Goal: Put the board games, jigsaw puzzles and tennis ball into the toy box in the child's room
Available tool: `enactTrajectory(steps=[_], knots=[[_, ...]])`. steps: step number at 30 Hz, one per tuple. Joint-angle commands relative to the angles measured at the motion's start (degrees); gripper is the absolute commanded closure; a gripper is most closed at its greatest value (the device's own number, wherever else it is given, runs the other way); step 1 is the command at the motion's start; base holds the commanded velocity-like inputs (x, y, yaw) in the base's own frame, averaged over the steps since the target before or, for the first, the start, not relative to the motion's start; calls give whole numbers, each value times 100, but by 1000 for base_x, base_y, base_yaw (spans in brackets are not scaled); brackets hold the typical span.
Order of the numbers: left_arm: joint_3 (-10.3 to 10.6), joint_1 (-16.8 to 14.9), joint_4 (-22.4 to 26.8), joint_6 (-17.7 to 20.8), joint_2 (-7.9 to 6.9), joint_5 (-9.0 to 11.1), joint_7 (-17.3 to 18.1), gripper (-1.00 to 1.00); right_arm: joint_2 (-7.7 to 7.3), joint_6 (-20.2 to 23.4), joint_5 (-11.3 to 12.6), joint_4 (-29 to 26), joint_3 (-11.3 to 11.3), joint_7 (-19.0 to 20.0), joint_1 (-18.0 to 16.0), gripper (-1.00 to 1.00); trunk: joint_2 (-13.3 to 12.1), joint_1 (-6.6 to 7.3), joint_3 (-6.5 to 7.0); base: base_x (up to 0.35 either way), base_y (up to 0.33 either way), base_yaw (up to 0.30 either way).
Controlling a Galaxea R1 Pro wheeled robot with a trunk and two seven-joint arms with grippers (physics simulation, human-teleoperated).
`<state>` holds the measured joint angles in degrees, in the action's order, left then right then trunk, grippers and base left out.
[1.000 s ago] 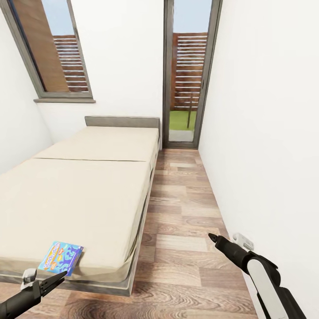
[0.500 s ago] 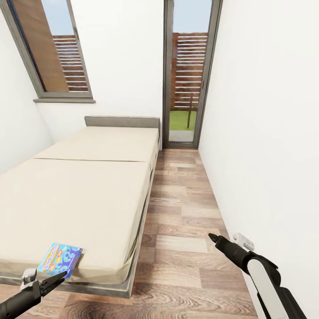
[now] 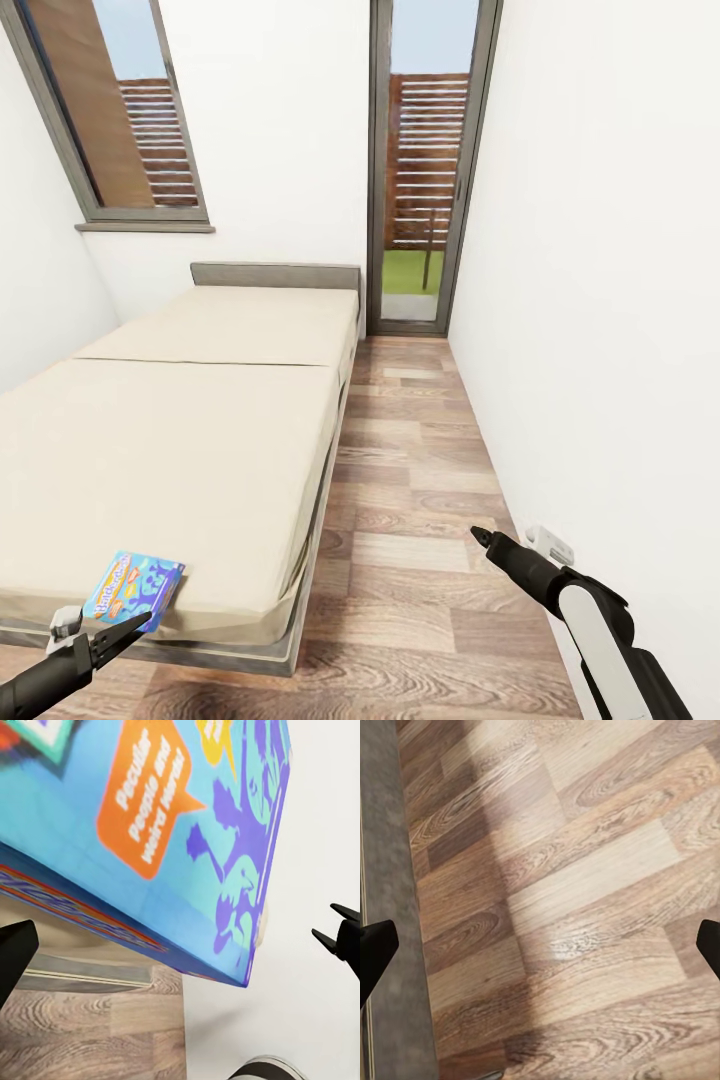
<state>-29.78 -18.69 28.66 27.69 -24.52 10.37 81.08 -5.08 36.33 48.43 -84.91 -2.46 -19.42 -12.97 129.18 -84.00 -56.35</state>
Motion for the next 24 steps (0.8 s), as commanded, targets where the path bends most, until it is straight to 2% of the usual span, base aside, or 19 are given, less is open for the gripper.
enactTrajectory(steps=[1,11,24], knots=[[-8,-3,-1,60,0,0,21,-100,-1,15,61,-8,0,-53,-3,-100,2,1,-5,0,0,0],[-7,0,-1,60,0,0,21,-100,-2,15,61,-8,0,-53,-3,-100,2,1,-5,3,0,0],[-5,-2,-1,56,0,0,22,-100,-2,15,62,-8,0,-53,-3,-100,2,1,-5,64,29,0]])
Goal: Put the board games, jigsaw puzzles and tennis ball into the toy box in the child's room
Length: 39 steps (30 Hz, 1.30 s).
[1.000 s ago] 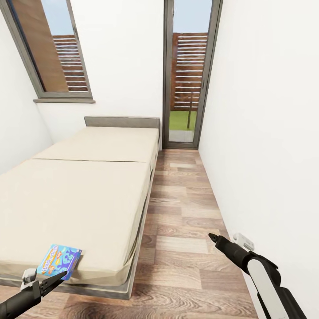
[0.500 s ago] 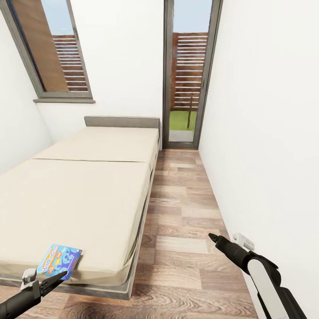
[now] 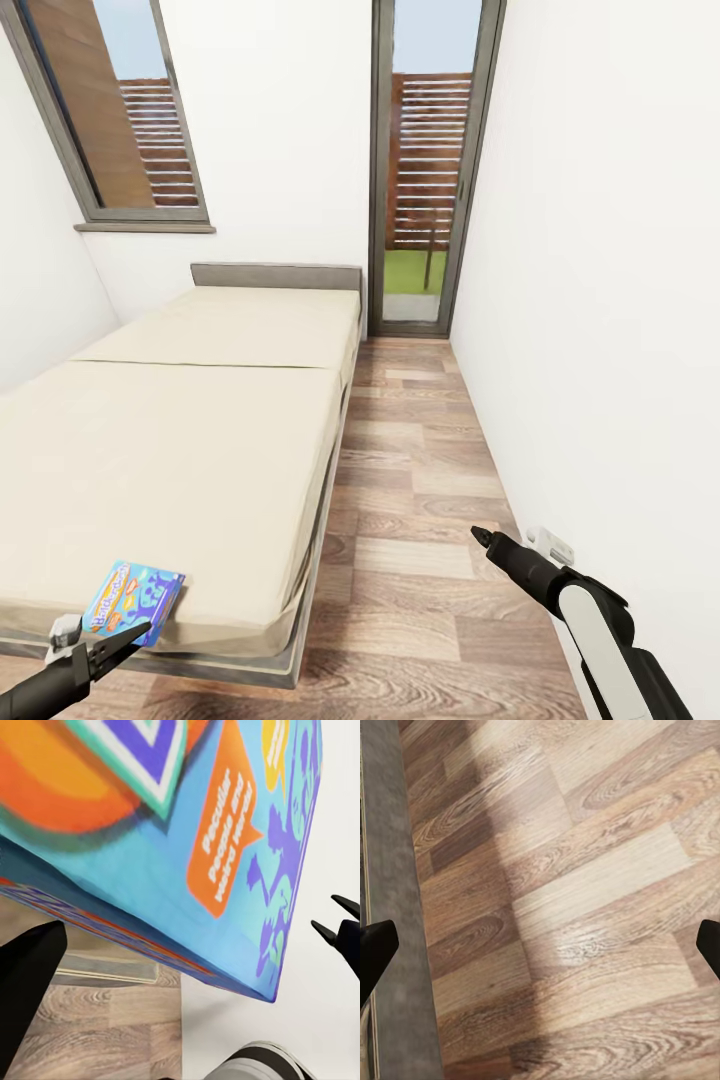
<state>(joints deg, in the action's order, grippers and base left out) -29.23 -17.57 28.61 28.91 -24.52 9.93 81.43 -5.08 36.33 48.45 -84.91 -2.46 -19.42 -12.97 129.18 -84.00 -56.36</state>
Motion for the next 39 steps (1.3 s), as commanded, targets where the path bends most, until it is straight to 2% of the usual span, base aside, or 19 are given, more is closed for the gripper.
enactTrajectory(steps=[1,39], knots=[[-60,-114,4,-67,0,44,-13,-100,-1,15,59,-8,0,-53,-4,-100,2,1,-4,9,5,0],[-57,-114,4,-67,0,51,-16,-100,-1,15,59,-8,0,-44,-4,-100,2,1,-4,1,0,0]])
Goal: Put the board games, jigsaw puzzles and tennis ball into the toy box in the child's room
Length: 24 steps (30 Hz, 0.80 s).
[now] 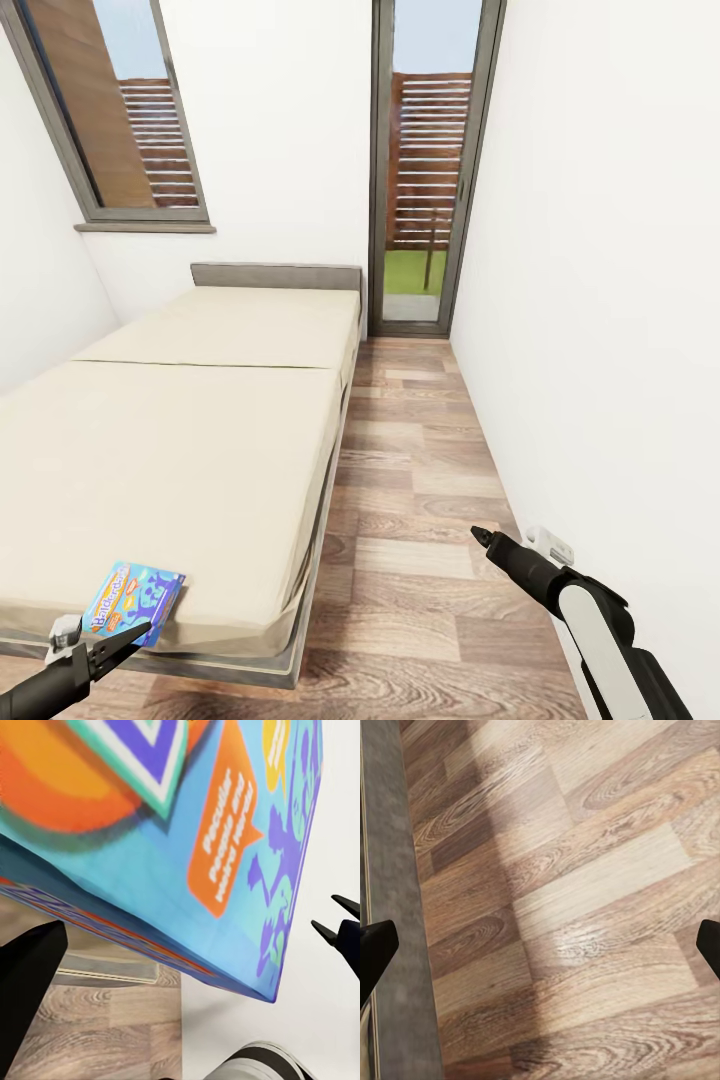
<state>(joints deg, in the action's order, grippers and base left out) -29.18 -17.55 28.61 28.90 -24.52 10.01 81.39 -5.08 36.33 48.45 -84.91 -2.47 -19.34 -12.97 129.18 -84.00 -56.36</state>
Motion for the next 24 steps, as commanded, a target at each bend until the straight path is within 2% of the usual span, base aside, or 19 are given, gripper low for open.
enactTrajectory(steps=[1,15,24], knots=[[-61,-116,5,-65,0,42,-14,-100,-1,15,59,-8,0,-53,-4,-100,2,1,-4,0,0,0],[-64,-113,5,-69,0,38,-17,-100,-1,15,59,-8,0,-53,-4,-100,2,1,-4,-2,0,0],[-63,-115,5,-68,0,37,-17,-100,-1,15,59,-8,0,-53,-4,-100,2,1,-4,-82,0,0]])
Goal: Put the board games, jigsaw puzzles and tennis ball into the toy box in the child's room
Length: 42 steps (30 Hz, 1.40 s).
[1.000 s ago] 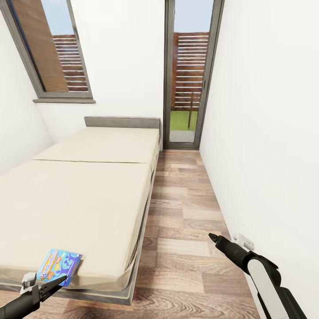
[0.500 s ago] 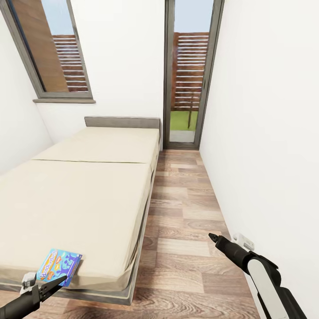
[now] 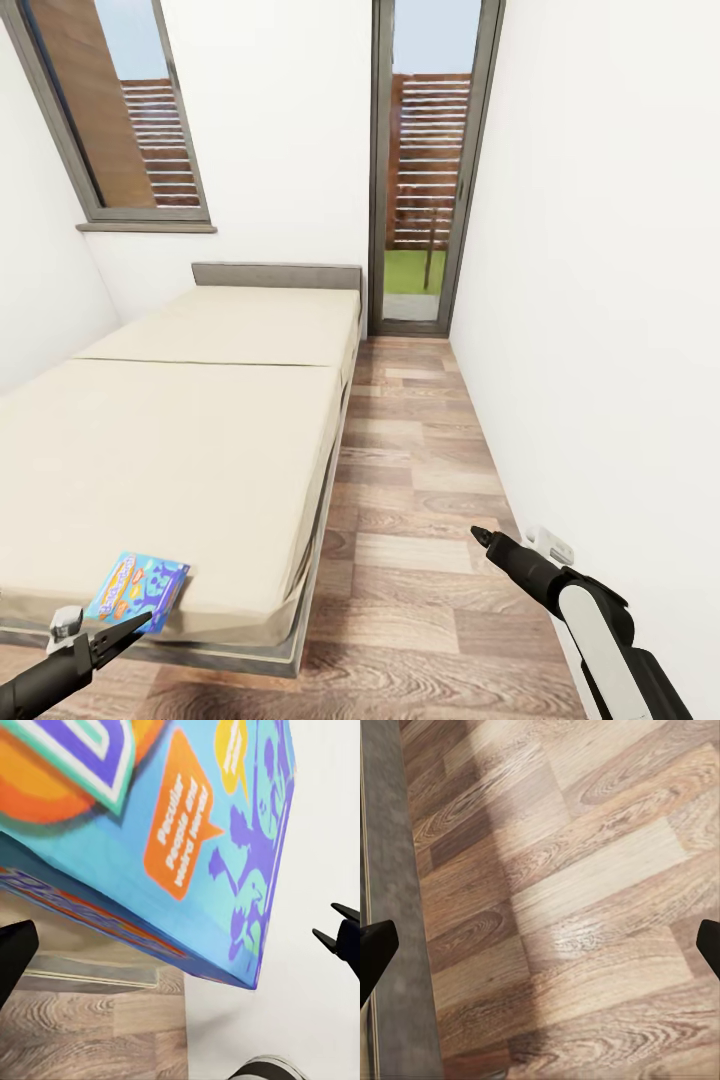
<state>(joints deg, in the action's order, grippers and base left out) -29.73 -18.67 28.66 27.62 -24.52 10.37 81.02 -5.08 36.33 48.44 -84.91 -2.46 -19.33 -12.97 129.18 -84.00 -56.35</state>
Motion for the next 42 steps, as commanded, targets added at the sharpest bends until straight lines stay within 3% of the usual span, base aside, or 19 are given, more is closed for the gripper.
enactTrajectory(steps=[1,42], knots=[[-7,-3,-1,60,0,0,20,-100,-1,15,60,-8,0,-53,-3,-100,2,1,-5,-34,0,0],[-6,-4,-1,59,6,0,20,-100,-1,15,60,-8,0,-52,-3,-100,2,1,-5,-3,25,0]])
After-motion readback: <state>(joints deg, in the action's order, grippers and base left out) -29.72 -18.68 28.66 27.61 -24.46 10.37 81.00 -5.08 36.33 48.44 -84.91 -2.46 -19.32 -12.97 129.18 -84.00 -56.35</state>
